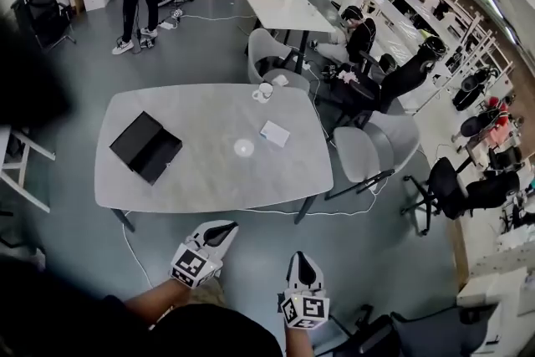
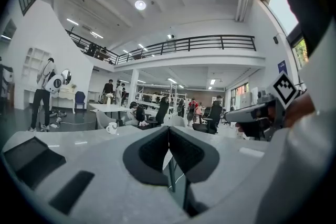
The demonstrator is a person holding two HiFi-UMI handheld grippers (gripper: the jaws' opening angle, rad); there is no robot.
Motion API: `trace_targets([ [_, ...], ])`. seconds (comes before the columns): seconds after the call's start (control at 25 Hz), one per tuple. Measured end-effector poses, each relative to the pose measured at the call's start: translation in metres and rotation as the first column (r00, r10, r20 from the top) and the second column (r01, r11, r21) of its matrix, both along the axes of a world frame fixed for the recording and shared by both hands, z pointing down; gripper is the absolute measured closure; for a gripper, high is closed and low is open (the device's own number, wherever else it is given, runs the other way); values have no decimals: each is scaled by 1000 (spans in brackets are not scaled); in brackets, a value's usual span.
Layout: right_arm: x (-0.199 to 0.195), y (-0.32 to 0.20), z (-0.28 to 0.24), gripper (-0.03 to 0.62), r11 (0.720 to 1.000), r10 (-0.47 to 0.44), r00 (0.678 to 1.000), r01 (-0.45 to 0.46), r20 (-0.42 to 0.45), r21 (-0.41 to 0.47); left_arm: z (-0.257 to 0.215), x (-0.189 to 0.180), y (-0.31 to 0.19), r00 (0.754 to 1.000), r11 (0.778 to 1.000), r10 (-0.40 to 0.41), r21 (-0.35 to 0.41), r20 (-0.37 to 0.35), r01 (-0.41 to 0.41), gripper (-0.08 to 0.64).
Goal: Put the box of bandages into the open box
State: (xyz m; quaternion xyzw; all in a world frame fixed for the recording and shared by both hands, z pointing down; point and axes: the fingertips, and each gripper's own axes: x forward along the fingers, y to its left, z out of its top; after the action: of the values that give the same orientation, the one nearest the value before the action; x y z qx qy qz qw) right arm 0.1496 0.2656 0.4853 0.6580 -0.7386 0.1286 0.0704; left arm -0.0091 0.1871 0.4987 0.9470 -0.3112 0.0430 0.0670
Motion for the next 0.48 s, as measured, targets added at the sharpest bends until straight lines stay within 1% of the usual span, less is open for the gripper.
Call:
trace_targets([
  [0.12,-6,-41,-4,580,999,42,998,-41,51,-19,-2,-9,-38,1000,1000,7,-12,-12,-7,543],
  [0.2,-9,-60,-3,580,998,67,996,-65,67,-26,-2,-14,-59,999,1000,19,-15,-29,-20,543],
  [0.36,-17,-92,1,580,993,112,987,-106,119,-57,-11,-31,-101,999,1000,24,9,-48,-23,543],
  [0.4,-17,-98,-1,580,992,119,985,-112,121,-60,-14,-35,-109,998,1000,17,13,-52,-17,543],
  [0.48,-16,-109,-5,580,992,120,988,-115,100,-56,-14,-42,-121,998,1000,1,2,-63,-1,543],
])
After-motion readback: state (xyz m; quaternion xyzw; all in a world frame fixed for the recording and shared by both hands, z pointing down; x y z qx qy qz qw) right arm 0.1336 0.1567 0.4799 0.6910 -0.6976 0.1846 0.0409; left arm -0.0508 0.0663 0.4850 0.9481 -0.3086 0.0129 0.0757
